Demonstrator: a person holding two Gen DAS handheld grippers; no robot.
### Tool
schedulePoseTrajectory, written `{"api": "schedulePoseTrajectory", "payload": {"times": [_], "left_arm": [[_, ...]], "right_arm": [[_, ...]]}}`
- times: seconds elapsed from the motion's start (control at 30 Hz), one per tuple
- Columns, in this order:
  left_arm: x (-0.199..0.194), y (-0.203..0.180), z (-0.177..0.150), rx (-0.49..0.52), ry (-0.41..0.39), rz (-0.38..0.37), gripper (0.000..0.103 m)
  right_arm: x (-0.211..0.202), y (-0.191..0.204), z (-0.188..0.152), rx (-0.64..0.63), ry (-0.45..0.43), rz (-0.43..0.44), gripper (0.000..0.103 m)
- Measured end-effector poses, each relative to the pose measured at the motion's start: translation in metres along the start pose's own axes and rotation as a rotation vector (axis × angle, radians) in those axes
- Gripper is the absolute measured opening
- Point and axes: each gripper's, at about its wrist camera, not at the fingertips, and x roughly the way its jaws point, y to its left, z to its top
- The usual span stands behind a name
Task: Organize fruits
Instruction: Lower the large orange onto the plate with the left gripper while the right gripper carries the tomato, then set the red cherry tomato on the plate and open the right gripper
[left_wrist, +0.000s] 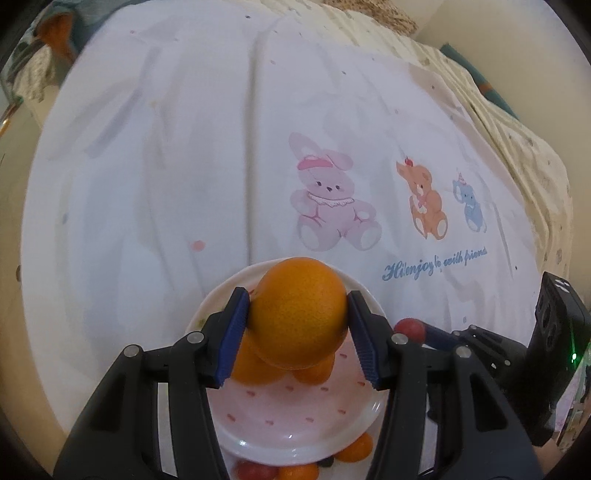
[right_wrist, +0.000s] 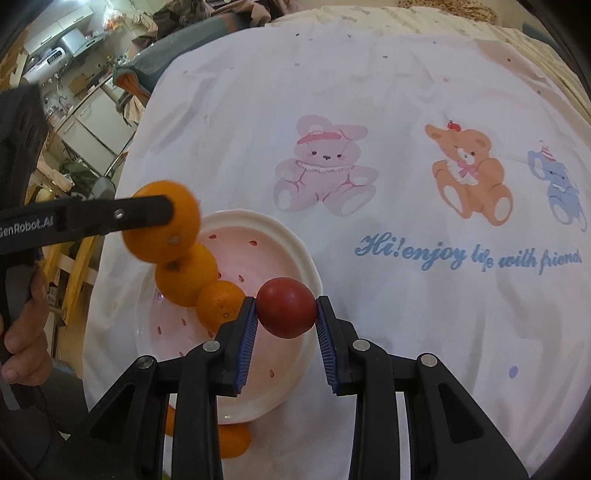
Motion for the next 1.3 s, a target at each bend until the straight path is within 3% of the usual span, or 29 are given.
{"api": "schedulePoseTrajectory", "payload": {"times": [0.47, 0.57, 0.67, 0.7, 0.73, 0.8, 1.3], "left_arm": [[0.029, -0.006, 0.006, -0.006, 0.048, -0.020, 0.053], [0.024, -0.007, 0.005, 0.018, 0.010, 0.024, 0.072], [0.020, -0.005, 0.005, 0.022, -0.009, 0.045, 0.074], [0.019, -0.003, 0.005, 0.014, -0.008, 0.041, 0.074], [0.018, 0.000, 0.005, 0.006, -0.007, 0.043, 0.074], [0.015, 0.004, 0.005, -0.009, -0.018, 0.053, 0.074], [-0.018, 0.007, -0.012, 0.032, -0.080, 0.130, 0.075]], "right_arm": [[0.023, -0.001, -0.004, 0.002, 0.051, 0.025, 0.035], [0.021, -0.001, -0.005, -0.002, 0.049, 0.018, 0.035], [0.020, 0.000, -0.005, -0.016, 0.053, -0.001, 0.038], [0.019, -0.001, -0.005, -0.015, 0.056, -0.001, 0.044], [0.016, -0.001, -0.005, -0.012, 0.053, -0.003, 0.060], [0.007, -0.002, -0.005, -0.014, 0.008, -0.011, 0.072], [-0.030, 0.005, -0.009, 0.009, -0.054, -0.014, 0.076]]}}
